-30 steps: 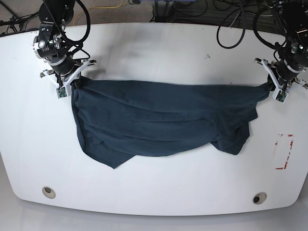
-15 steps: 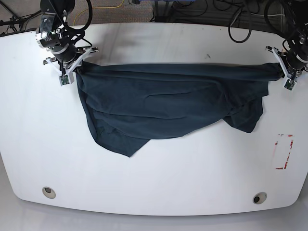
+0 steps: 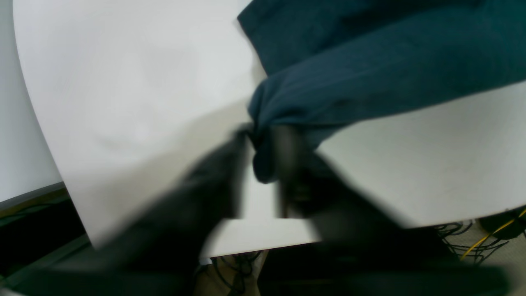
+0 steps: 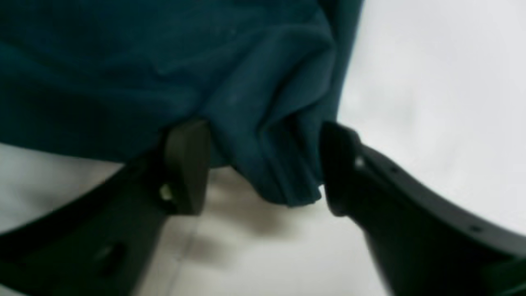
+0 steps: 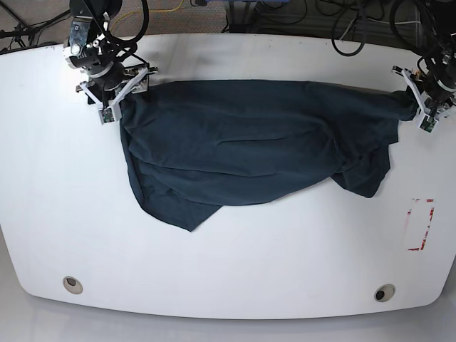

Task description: Fold the T-shirt properly

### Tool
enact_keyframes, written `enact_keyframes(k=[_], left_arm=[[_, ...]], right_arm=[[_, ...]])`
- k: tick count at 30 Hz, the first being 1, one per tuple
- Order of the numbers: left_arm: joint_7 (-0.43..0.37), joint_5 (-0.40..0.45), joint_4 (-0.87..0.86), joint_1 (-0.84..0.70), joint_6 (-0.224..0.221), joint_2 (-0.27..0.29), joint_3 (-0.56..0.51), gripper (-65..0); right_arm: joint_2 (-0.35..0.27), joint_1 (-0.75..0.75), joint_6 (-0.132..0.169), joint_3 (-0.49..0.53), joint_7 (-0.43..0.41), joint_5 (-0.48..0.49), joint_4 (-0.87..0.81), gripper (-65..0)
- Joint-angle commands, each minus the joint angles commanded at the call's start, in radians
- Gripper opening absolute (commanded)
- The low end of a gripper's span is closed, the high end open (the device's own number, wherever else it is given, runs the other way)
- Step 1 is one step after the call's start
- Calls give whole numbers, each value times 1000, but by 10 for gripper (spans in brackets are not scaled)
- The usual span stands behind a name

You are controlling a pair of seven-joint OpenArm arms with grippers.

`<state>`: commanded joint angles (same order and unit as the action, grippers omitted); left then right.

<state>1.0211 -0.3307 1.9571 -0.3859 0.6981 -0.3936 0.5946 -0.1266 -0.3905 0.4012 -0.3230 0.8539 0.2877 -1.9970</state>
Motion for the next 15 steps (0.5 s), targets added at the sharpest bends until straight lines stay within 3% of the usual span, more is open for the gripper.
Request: enact_keyframes(k=[3, 5, 9, 15], left_arm=[[0, 0, -2, 0, 0, 0, 0, -200], [0, 0, 2, 0, 0, 0, 0, -178], [0, -2, 2, 2, 0, 0, 0, -179], [0, -6, 8, 5, 0, 2, -6, -179]], right_arm=[[6, 29, 0, 3, -3, 2, -5, -89], [8, 63, 2, 3, 0, 2, -2, -87], [29, 132, 2, 32, 2, -5, 14, -87], [20, 290, 0, 155, 2, -6, 112, -87]])
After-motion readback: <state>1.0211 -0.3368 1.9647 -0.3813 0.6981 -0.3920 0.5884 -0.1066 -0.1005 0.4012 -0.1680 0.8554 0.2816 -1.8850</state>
